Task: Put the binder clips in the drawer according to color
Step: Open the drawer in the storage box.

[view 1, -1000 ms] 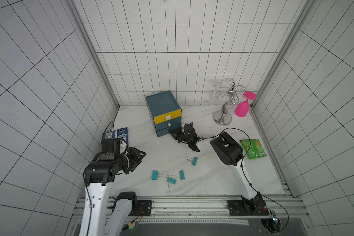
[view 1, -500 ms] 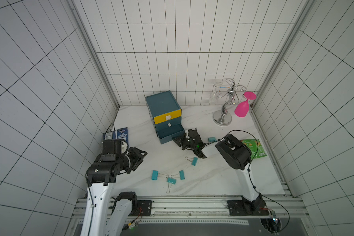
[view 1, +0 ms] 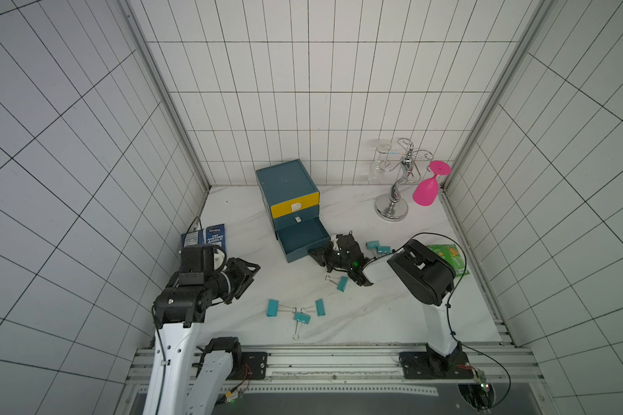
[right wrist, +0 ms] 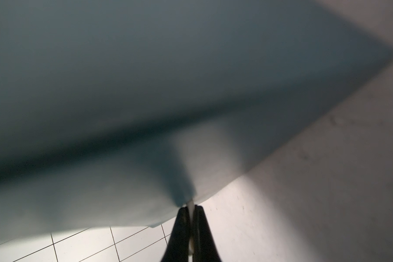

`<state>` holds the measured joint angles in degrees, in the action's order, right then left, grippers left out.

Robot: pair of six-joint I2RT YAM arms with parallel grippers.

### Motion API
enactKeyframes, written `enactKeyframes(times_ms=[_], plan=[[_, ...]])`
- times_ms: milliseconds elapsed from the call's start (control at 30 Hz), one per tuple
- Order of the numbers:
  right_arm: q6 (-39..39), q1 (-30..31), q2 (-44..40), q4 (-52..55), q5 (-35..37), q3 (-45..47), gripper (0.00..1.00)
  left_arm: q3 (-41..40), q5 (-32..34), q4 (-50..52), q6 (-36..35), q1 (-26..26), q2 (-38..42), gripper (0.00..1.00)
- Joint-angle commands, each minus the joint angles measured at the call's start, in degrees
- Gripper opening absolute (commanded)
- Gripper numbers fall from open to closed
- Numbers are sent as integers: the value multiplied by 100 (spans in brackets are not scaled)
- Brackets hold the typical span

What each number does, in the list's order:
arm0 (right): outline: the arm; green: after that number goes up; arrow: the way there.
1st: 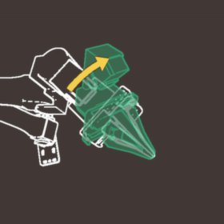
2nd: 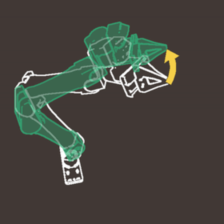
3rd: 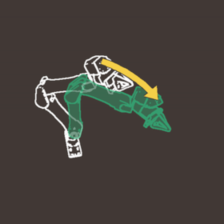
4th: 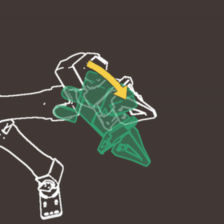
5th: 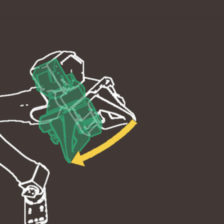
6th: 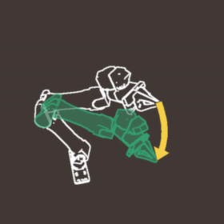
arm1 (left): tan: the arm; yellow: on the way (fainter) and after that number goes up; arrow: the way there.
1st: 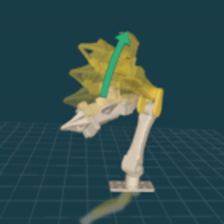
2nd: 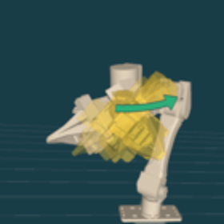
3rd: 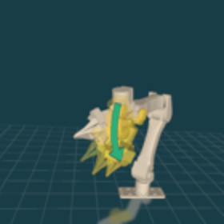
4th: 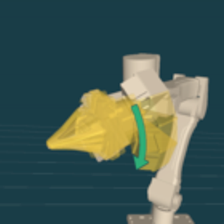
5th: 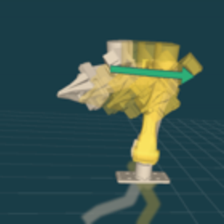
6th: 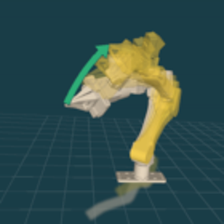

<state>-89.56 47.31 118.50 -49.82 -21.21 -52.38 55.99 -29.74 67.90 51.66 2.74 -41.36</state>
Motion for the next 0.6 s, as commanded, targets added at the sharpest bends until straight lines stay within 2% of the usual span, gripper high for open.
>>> enactKeyframes(times_ms=[0, 233, 267, 333, 433, 500, 567], plan=[[118, 68, -252, 29, -128, 102, 0, -65, -58, -163, 27, 16, 85, 47], [261, 103, -443, 264, -208, 208, 0, -148, -59, -189, 21, 16, 128, 47], [280, 103, -481, 335, -208, 239, 3, -166, -59, -202, 26, 16, 129, 47], [324, 103, -550, 501, -216, 287, 23, -214, -59, -237, 37, 16, 137, 47], [426, 98, -680, 717, -264, 359, 45, -272, -59, -315, 71, 16, 146, 47], [542, 103, -825, 916, -302, 410, 55, -293, -54, -362, 82, 16, 146, 47], [684, 95, -1006, 1098, -335, 468, 58, -308, -47, -397, 95, 16, 137, 47]])
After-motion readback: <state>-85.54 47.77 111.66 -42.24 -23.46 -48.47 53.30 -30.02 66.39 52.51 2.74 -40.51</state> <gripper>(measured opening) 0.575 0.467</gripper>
